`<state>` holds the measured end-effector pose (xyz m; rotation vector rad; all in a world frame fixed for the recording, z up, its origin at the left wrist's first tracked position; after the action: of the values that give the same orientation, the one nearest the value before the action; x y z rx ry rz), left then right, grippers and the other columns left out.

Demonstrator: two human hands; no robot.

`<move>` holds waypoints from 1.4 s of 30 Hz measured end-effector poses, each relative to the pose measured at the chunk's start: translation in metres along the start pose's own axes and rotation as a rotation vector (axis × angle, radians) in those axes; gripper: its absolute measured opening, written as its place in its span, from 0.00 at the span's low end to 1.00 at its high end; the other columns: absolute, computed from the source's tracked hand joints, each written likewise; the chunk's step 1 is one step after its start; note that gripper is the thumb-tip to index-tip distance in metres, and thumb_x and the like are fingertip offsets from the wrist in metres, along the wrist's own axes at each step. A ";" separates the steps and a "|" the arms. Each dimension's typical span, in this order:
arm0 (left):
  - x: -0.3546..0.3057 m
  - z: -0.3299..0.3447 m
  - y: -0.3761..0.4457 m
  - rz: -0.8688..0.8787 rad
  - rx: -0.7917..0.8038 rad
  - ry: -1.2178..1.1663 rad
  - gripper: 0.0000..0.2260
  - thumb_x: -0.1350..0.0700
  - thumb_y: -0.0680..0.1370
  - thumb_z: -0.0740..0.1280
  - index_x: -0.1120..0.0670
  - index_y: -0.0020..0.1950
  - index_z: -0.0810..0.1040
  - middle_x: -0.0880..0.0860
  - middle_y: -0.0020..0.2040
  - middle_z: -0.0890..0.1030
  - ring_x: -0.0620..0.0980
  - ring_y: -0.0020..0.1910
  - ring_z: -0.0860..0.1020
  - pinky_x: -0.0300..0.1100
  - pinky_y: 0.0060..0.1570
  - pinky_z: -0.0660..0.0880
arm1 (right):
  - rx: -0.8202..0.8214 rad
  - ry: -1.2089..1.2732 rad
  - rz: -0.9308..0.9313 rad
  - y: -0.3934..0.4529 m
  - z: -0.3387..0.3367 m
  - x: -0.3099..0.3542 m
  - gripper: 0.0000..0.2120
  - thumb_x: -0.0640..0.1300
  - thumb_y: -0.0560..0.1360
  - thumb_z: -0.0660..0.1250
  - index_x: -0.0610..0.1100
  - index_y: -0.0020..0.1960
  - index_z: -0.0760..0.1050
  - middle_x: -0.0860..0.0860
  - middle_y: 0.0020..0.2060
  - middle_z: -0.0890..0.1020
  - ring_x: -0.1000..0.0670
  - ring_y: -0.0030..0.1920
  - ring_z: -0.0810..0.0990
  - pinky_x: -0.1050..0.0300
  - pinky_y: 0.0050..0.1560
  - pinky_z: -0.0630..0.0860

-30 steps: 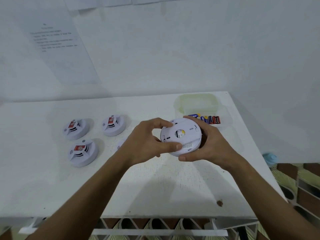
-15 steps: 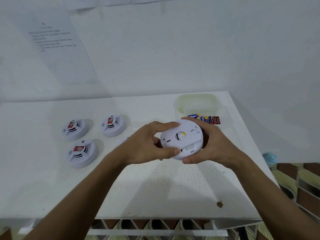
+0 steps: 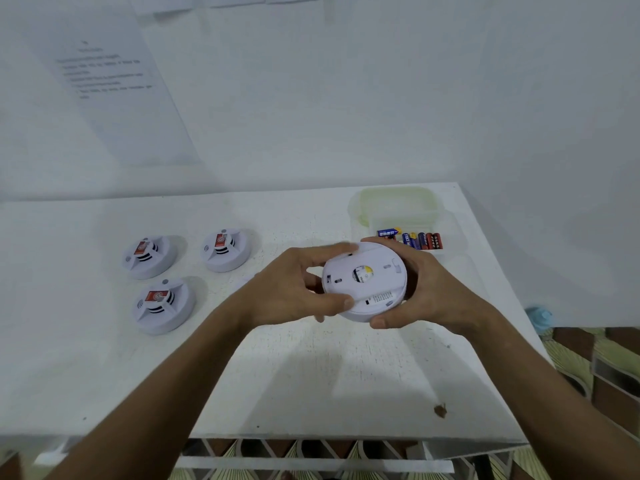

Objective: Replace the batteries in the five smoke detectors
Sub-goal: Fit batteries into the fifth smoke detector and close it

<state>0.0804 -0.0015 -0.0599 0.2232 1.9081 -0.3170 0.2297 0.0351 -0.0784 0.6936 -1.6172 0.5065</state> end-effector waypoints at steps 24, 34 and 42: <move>0.015 -0.016 -0.007 0.037 -0.158 0.246 0.42 0.44 0.64 0.79 0.29 0.71 0.59 0.38 0.65 0.72 0.36 0.58 0.74 0.33 0.52 0.77 | -0.030 -0.204 -0.053 0.015 0.004 0.006 0.45 0.41 0.57 0.81 0.54 0.67 0.61 0.65 0.57 0.73 0.59 0.60 0.75 0.65 0.52 0.77; 0.009 -0.013 -0.006 0.103 -0.122 0.279 0.37 0.38 0.64 0.76 0.33 0.70 0.64 0.36 0.66 0.75 0.44 0.63 0.76 0.44 0.62 0.76 | -0.073 -0.246 -0.018 0.012 0.003 -0.004 0.51 0.57 0.51 0.82 0.61 0.71 0.65 0.60 0.71 0.65 0.56 0.69 0.68 0.47 0.63 0.76; 0.003 -0.022 -0.011 0.189 -0.165 0.393 0.39 0.42 0.63 0.78 0.44 0.71 0.68 0.42 0.62 0.77 0.47 0.60 0.76 0.35 0.54 0.77 | -0.082 -0.346 -0.031 0.016 0.006 -0.002 0.50 0.61 0.49 0.81 0.65 0.69 0.67 0.63 0.70 0.61 0.60 0.69 0.65 0.63 0.54 0.70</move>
<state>0.0564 -0.0044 -0.0539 0.3736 2.2663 0.0164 0.2146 0.0426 -0.0809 0.7735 -1.9350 0.3059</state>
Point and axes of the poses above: each hand's wrist, its own y-axis towards the middle knuckle, its own z-axis out of the palm, x = y × z, the point moved 8 cm from there along y, towards the middle knuckle
